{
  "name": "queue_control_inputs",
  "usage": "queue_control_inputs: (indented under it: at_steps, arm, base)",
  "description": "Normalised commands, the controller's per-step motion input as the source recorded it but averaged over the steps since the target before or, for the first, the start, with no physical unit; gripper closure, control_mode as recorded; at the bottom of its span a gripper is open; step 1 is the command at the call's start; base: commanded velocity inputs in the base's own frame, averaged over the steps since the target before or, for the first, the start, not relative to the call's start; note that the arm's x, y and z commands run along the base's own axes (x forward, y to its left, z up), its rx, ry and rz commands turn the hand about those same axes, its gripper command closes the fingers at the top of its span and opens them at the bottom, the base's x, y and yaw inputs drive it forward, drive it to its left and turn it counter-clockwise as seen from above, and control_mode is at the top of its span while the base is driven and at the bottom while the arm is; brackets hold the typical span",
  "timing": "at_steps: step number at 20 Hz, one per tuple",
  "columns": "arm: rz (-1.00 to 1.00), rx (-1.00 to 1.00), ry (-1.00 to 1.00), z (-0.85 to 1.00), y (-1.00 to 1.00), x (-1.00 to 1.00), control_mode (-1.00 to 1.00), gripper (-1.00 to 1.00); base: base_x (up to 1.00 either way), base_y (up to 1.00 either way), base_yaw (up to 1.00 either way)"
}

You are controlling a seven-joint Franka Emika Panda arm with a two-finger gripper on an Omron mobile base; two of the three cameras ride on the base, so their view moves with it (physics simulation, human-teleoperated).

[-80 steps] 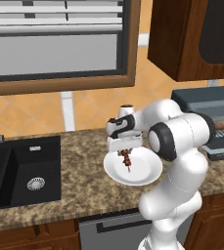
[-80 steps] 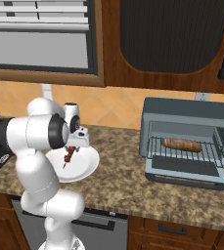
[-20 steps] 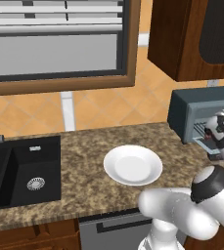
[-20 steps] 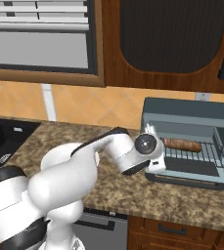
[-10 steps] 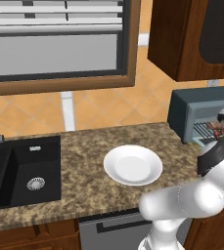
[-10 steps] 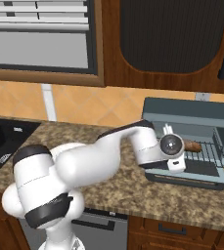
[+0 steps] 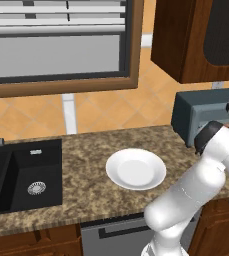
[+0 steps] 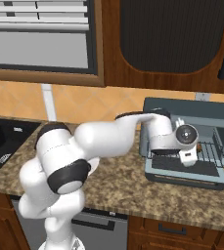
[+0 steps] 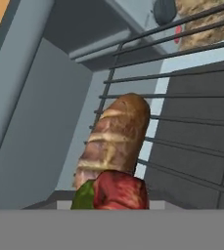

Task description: Pick up the kebab skewer and baguette bread, and place them inside the toaster oven. Close the toaster oven door and start by setting the timer.

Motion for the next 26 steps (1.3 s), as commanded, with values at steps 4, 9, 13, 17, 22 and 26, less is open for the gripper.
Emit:
queue_control_inputs:
  at_steps: [4,9,13,17,22,26]
  arm:
    - [0.0,0.04,0.0,-0.19,-0.21,0.3,-1.0,1.0]
    - [0.0,0.08,0.0,-0.15,-0.16,0.37,-1.0,1.0]
    - [0.0,0.11,0.0,-0.09,-0.31,0.11,-1.0,1.0]
    - [0.01,0.09,0.02,0.0,-0.37,0.0,-1.0,1.0]
    - [0.06,0.08,0.02,-0.01,-0.17,0.0,-1.0,1.0]
    - [0.2,0.13,0.0,-0.03,0.0,0.0,-1.0,1.0]
  base:
    - [0.0,0.0,0.0]
    - [0.0,0.0,0.0]
    - [0.0,0.0,0.0]
    - [0.0,0.0,0.0]
    - [0.0,0.0,0.0]
    - [0.0,0.0,0.0]
